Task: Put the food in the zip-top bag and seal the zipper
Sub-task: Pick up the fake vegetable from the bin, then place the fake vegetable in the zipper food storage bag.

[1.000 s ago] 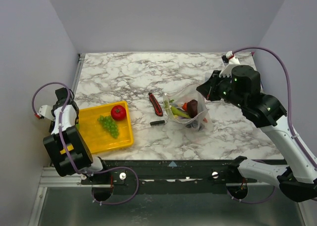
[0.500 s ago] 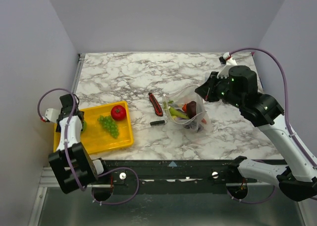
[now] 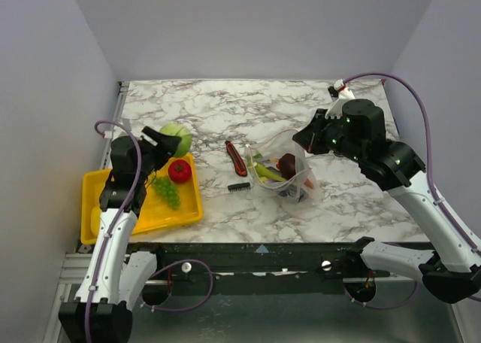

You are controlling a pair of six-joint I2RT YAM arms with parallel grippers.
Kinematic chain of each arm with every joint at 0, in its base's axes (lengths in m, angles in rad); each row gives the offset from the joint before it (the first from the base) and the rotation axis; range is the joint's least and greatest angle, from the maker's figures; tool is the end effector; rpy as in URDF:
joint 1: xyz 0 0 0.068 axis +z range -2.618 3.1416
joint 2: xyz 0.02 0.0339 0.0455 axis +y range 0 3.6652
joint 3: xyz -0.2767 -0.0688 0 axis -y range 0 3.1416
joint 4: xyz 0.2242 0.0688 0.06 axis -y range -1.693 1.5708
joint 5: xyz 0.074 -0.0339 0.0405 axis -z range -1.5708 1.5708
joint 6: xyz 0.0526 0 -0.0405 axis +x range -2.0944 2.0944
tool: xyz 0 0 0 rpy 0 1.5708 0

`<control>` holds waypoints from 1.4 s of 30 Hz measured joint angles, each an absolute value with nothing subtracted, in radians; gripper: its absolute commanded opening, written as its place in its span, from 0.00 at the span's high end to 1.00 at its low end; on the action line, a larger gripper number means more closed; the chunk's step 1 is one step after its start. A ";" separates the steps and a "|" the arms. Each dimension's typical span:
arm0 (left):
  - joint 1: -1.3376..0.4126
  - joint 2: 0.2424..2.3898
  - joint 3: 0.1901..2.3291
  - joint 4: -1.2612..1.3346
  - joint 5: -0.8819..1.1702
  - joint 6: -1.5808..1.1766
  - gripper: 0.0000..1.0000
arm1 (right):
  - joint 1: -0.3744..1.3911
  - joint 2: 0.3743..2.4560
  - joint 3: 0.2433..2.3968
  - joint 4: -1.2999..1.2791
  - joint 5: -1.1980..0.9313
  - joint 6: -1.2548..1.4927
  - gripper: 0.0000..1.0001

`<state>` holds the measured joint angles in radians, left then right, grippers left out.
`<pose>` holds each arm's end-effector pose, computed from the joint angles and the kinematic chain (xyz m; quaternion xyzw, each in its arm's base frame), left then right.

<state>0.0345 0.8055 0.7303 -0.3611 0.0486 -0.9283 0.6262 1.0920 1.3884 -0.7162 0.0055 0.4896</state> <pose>0.1711 0.0033 0.3026 -0.3788 0.7534 -0.2506 0.4755 0.1663 0.1199 0.4304 -0.0558 0.8371 0.2862 0.4629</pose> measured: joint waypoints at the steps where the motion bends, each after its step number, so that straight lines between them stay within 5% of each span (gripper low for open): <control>1: -0.013 0.794 0.741 -0.314 0.116 -0.911 0.99 | 0.626 1.092 1.388 -0.716 0.006 0.490 0.99; 9: -0.445 0.686 0.775 0.123 0.489 -0.717 0.98 | 0.626 1.077 1.371 -0.696 0.005 0.513 0.99; 19: -0.730 0.889 0.898 0.184 0.532 -0.479 0.88 | 0.626 1.055 1.366 -0.695 0.005 0.550 0.99; 25: -0.783 0.984 0.943 0.109 0.491 -0.422 0.64 | 0.626 1.055 1.366 -0.694 0.004 0.561 0.99; 31: -0.818 1.106 1.090 -0.007 0.445 -0.398 0.10 | 0.626 1.055 1.366 -0.689 0.004 0.561 0.99; 42: -0.825 1.116 1.185 -0.174 0.377 -0.334 0.05 | 0.626 1.054 1.365 -0.696 0.004 0.552 0.99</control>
